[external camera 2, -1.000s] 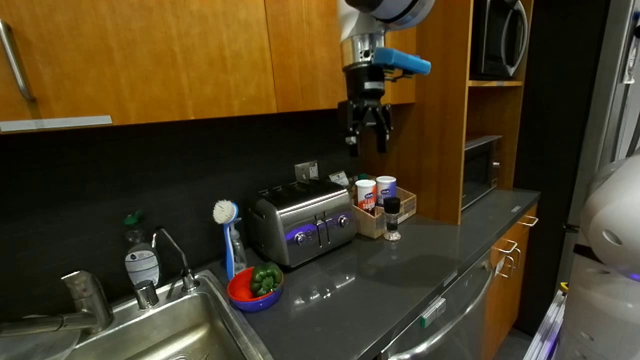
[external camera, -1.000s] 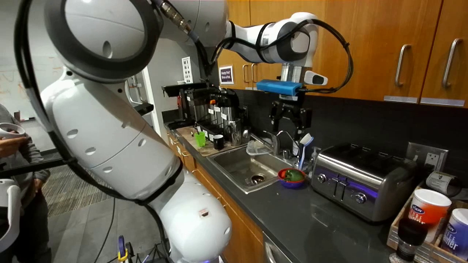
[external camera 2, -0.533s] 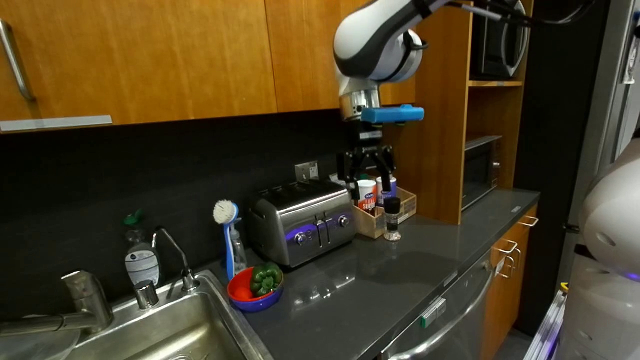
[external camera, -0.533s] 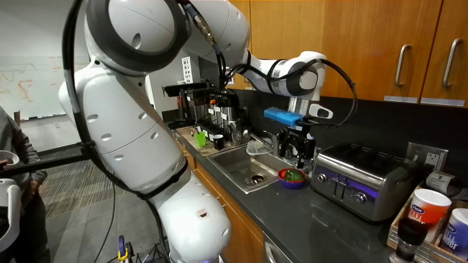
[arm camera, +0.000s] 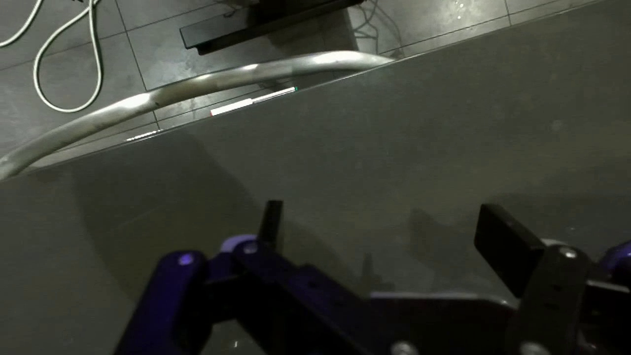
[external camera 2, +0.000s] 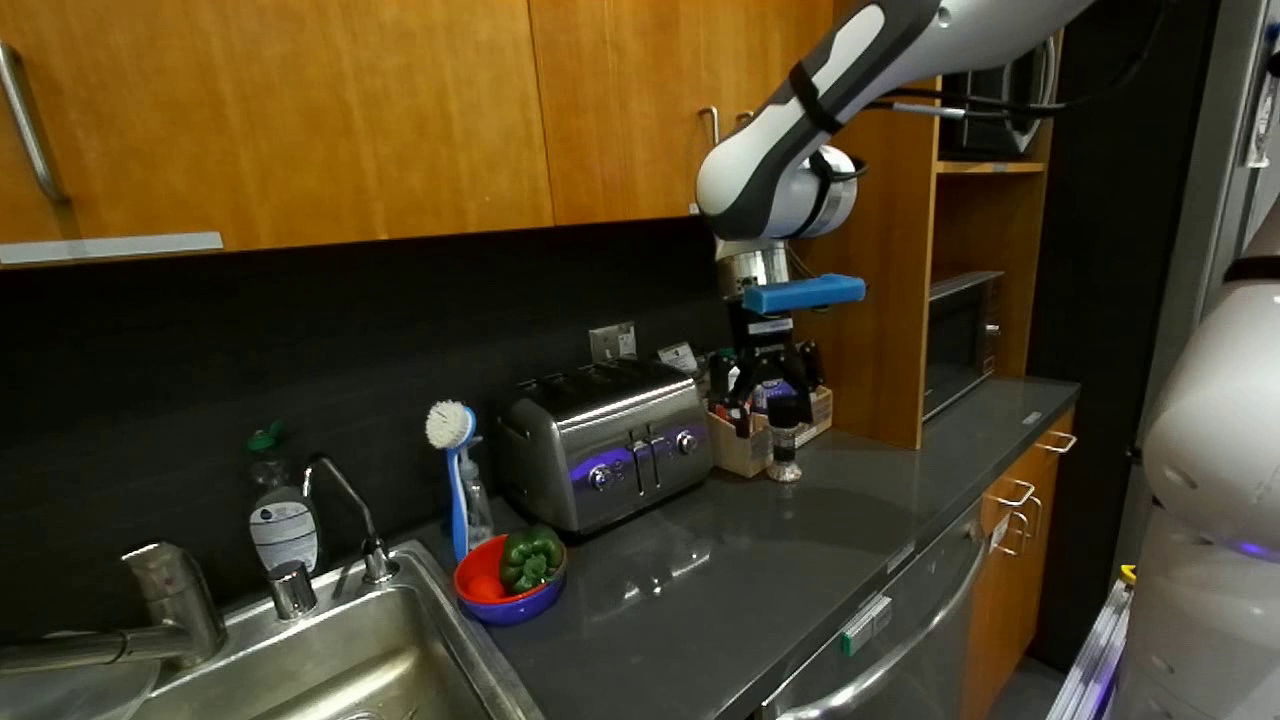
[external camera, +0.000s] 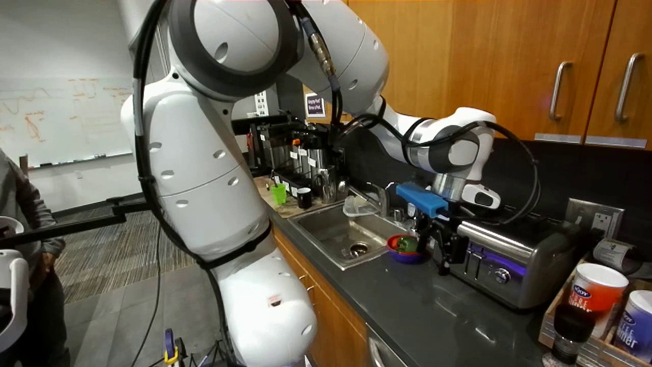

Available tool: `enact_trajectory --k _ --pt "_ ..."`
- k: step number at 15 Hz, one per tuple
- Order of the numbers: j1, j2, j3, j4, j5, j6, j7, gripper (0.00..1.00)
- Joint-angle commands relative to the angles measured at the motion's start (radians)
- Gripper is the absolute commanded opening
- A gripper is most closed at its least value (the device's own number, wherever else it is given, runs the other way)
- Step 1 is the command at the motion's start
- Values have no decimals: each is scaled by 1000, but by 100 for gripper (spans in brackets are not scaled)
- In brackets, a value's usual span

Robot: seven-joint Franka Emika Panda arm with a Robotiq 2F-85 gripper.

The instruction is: Put the bell pepper on the counter

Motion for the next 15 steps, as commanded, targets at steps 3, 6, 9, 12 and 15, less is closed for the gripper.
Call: enact_trajectory --k 3,6,9,12,15 --pt "43 23 -21 26 109 -79 -117 100" --pt "84 24 -10 48 187 -143 -207 100" --pt "116 34 -1 72 246 -167 -247 100" --pt "137 54 13 88 276 -170 -261 100" --pt "161 99 46 101 256 -168 -255 100"
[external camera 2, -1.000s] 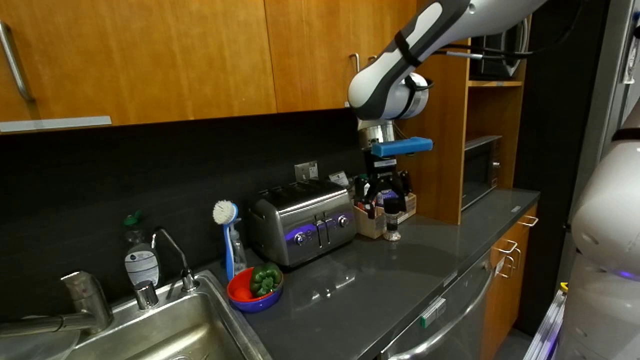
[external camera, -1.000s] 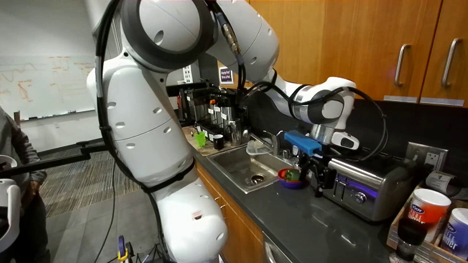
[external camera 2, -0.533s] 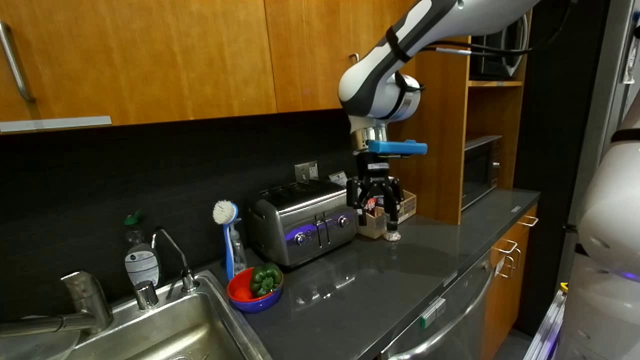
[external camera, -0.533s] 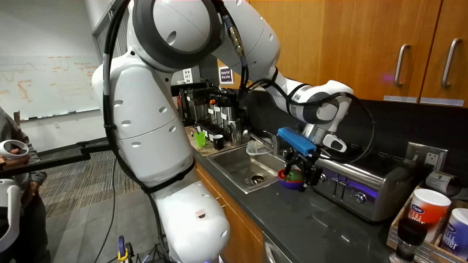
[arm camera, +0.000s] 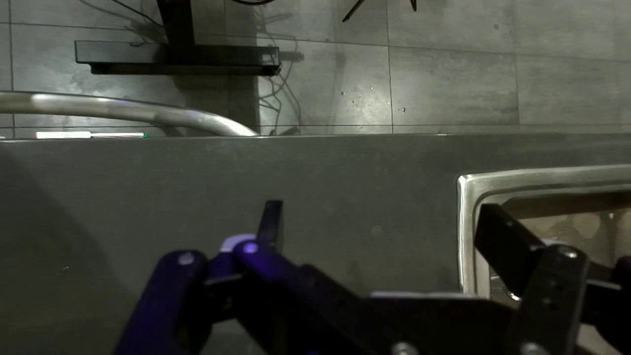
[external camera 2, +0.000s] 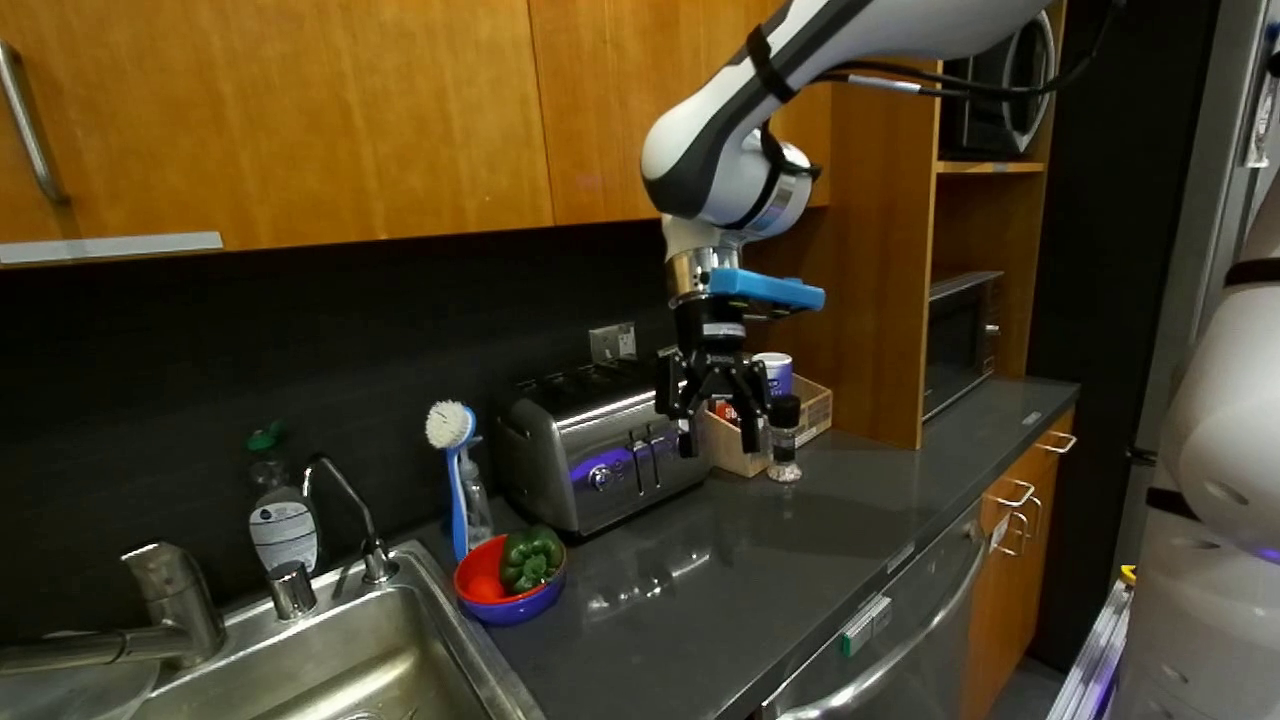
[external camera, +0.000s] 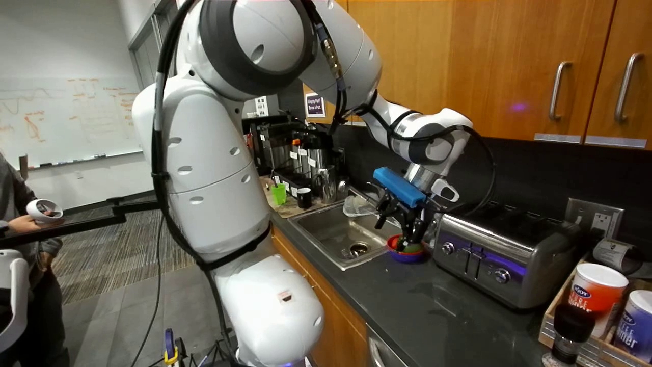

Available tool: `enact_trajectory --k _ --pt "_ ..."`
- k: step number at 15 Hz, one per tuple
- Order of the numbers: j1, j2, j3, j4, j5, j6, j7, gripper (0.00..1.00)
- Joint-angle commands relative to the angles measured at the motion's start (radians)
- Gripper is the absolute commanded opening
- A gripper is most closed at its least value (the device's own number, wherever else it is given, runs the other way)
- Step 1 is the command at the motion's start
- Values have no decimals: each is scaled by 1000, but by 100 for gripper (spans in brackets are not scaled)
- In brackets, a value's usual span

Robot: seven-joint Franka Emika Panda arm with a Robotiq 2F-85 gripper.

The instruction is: Put the bell pepper on the counter

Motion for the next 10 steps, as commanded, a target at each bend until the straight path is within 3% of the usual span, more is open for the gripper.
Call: enact_trajectory --k 1,6,10 --pt "31 80 37 47 3 -21 -13 100" --pt "77 182 98 105 -6 -28 4 100" --pt "113 244 147 144 -66 39 66 100"
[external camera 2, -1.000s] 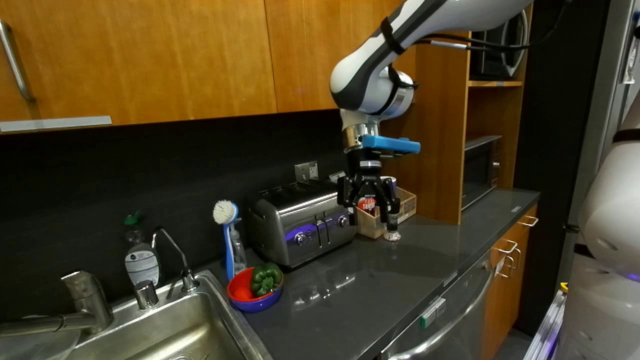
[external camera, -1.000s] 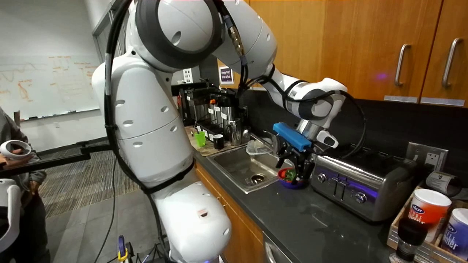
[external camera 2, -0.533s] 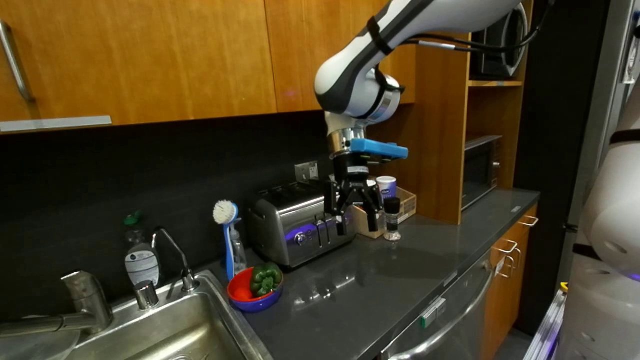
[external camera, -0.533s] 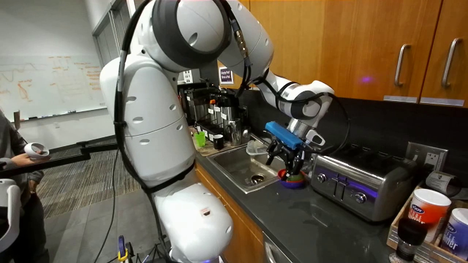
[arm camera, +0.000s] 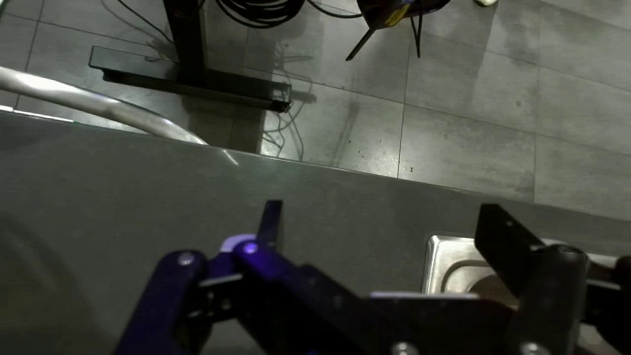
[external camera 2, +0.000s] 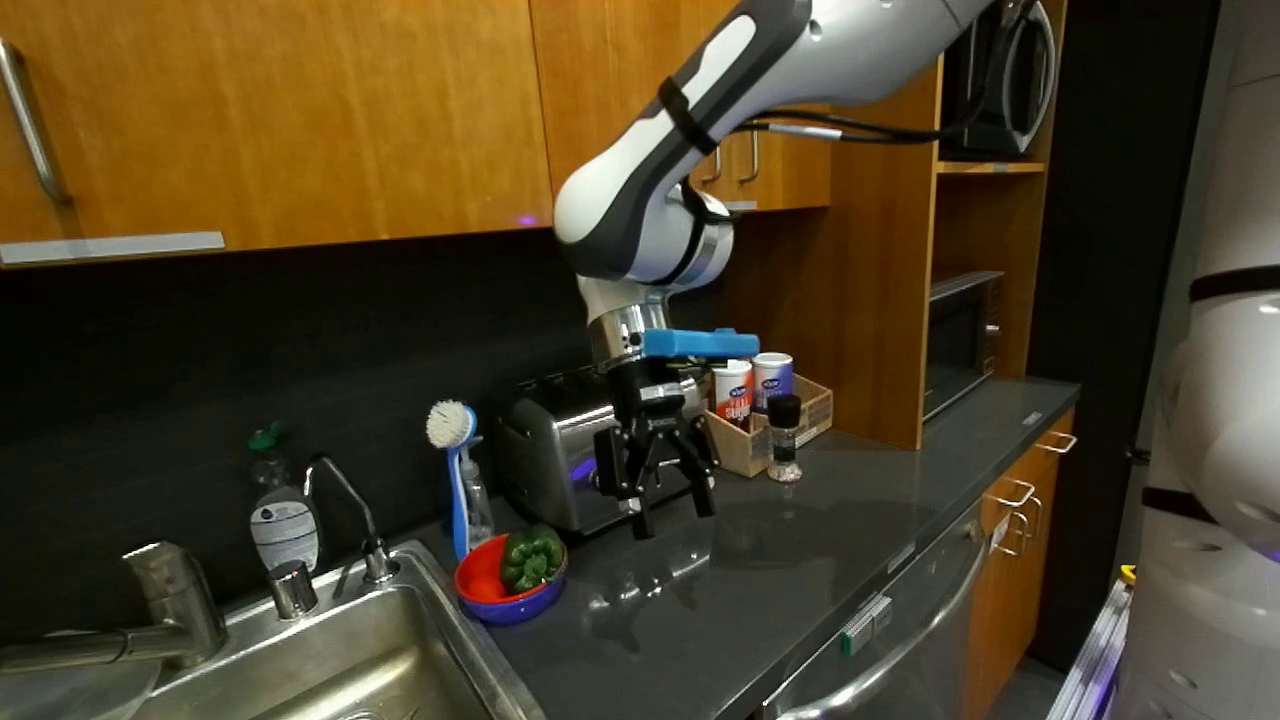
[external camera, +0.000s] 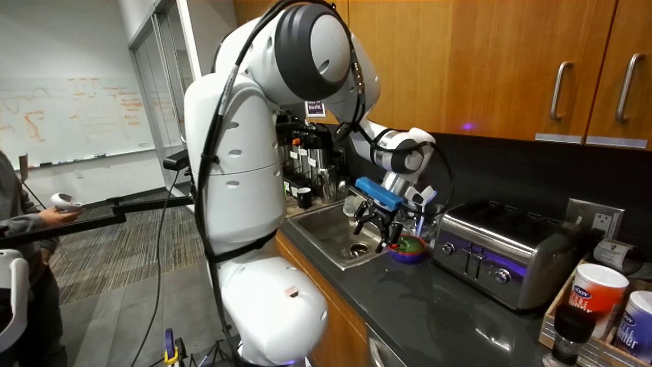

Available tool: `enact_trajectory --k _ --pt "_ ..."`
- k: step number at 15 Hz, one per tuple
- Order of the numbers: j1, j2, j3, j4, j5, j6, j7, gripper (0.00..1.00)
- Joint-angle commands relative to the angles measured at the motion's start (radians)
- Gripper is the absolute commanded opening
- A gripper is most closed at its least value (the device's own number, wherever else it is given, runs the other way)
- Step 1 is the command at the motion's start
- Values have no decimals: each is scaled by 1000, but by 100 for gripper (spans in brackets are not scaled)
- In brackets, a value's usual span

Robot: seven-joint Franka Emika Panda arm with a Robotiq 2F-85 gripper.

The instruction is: Put the bell pepper on the counter

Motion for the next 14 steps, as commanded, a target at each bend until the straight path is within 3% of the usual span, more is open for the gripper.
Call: enact_trajectory --k 1,14 --pt "32 66 35 57 -70 54 72 100" --pt "88 144 61 76 -255 392 272 100"
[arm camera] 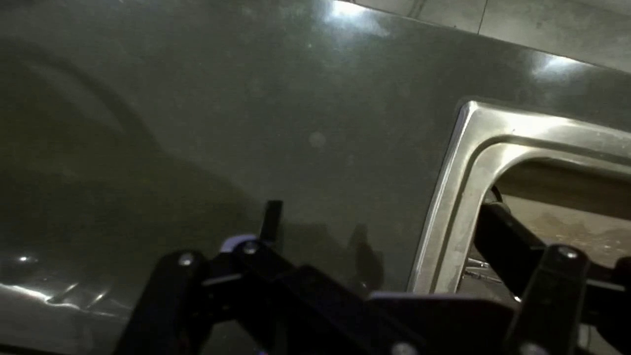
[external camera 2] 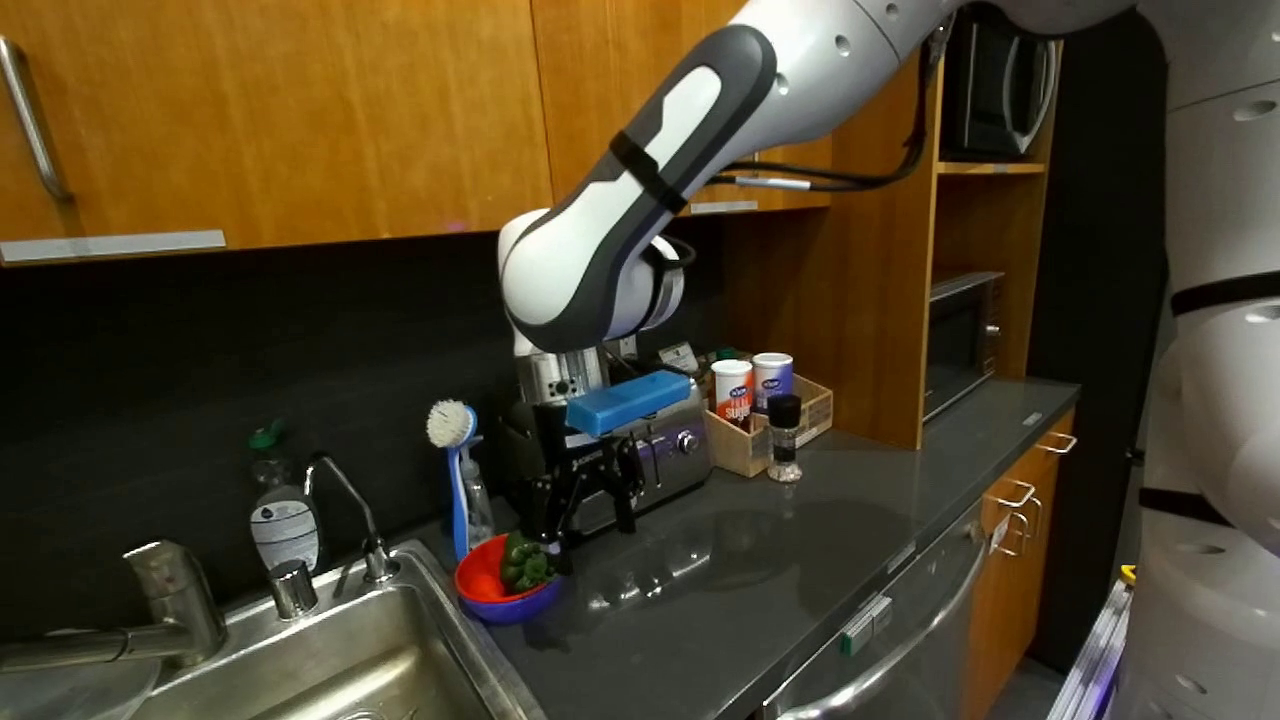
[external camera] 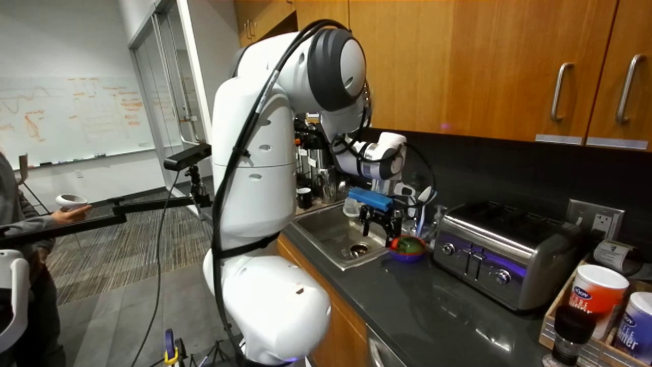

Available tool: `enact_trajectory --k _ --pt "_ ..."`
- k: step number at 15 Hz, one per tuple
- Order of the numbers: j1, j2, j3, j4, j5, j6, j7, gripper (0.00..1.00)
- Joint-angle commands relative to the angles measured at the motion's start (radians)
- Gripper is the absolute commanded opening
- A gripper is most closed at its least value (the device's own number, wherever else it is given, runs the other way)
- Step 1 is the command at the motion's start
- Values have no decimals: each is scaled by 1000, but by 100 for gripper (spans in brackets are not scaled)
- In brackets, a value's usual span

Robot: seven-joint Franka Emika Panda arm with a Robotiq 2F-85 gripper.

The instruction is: Put the bell pepper on the counter

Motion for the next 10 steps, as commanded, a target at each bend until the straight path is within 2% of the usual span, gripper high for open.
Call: enact_trajectory --k 1,10 --pt "7 22 -6 20 -30 65 71 100" --pt "-4 129 -39 113 -3 102 152 100"
